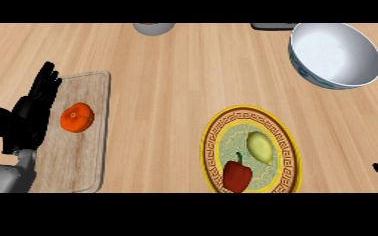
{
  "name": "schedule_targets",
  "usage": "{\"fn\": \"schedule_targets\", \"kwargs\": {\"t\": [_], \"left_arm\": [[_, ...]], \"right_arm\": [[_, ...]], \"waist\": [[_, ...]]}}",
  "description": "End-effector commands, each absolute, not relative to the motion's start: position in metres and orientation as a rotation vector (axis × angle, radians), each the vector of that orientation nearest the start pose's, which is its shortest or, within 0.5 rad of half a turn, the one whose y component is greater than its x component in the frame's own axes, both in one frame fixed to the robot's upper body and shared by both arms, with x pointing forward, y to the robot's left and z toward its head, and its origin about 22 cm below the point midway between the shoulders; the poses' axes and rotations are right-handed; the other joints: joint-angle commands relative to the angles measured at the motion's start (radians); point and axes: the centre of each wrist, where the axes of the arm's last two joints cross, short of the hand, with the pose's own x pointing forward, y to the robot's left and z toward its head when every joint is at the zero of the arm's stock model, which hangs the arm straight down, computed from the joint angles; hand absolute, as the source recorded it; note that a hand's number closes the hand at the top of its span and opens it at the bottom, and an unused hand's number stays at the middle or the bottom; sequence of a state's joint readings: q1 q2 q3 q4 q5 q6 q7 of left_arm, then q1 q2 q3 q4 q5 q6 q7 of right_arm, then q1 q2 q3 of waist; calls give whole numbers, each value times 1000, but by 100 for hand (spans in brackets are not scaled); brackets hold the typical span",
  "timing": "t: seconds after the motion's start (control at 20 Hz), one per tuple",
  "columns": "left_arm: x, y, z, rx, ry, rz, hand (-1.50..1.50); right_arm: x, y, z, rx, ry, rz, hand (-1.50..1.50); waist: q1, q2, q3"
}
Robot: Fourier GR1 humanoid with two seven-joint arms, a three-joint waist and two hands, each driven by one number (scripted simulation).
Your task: Pick the lemon from the plate and place it in the bowl
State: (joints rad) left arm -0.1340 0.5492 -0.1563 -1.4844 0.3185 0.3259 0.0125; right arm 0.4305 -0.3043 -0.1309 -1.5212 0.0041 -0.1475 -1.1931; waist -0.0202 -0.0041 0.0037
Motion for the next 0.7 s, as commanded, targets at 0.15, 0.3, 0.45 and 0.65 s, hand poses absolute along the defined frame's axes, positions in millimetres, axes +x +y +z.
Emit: {"fn": "schedule_targets", "kwargs": {"t": [0.15,0.3,0.45,0.65], "left_arm": [[267,302,56,328,-1574,-67,0],[261,311,37,320,-1564,-56,0],[280,304,56,339,-1563,-40,0],[270,306,52,325,-1582,-75,0]], "right_arm": [[107,-380,1,-606,-2411,484,-150],[90,-384,20,-648,-2364,558,-150],[93,-371,45,-731,-2236,773,-150],[114,-345,63,-778,-2112,878,-150]], "waist": [[13,0,-4],[9,1,-5],[1,4,-7],[25,6,-6]]}}
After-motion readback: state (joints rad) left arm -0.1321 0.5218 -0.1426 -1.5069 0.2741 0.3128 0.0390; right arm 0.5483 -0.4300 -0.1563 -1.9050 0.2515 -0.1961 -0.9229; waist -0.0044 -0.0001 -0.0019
